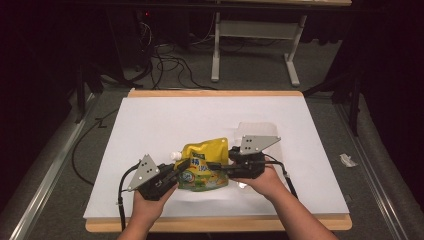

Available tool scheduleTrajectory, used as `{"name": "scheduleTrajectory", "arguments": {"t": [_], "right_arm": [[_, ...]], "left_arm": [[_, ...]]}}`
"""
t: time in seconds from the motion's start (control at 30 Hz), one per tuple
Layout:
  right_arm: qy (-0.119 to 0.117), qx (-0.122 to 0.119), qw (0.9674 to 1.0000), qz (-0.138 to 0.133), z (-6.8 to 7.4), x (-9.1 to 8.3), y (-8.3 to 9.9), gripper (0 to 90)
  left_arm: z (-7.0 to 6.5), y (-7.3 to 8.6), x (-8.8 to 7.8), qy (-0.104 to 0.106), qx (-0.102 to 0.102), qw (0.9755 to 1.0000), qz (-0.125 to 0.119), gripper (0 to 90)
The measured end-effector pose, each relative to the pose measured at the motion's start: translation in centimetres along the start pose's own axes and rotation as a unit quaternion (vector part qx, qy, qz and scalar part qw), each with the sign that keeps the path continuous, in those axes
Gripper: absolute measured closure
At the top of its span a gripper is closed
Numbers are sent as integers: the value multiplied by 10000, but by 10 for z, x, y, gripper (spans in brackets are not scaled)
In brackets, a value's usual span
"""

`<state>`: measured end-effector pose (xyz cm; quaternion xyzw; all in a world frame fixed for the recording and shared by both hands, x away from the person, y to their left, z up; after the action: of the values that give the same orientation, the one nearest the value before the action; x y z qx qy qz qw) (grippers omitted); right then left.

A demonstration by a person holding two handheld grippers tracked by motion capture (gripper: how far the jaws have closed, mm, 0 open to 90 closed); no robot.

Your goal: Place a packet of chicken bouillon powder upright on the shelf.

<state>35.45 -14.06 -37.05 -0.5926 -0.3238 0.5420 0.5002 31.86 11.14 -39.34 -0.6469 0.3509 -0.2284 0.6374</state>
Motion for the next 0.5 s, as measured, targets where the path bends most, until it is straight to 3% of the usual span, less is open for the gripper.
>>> {"name": "scheduleTrajectory", "arguments": {"t": [0.1,0.3,0.5], "right_arm": [[19,49,10000,28,3,0,0,822],[88,57,9999,67,6,1,-1,884],[146,48,9998,129,9,3,-1,898]], "left_arm": [[0,0,0,11,-8,10000,1,892],[1,3,2,-70,15,9999,96,858],[3,6,2,-175,-39,9998,129,766]]}}
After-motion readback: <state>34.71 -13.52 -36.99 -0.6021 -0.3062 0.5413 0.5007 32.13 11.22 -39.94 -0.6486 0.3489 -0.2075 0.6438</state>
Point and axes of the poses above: each handheld gripper's, and its own axes: x roughly forward along the jaws, y roughly out of its underside, z roughly to its left, the point moved 2 cm from there along x, roughly forward along the jaws, and after that the axes turned 4 degrees about -y, right-handed, at the moved point
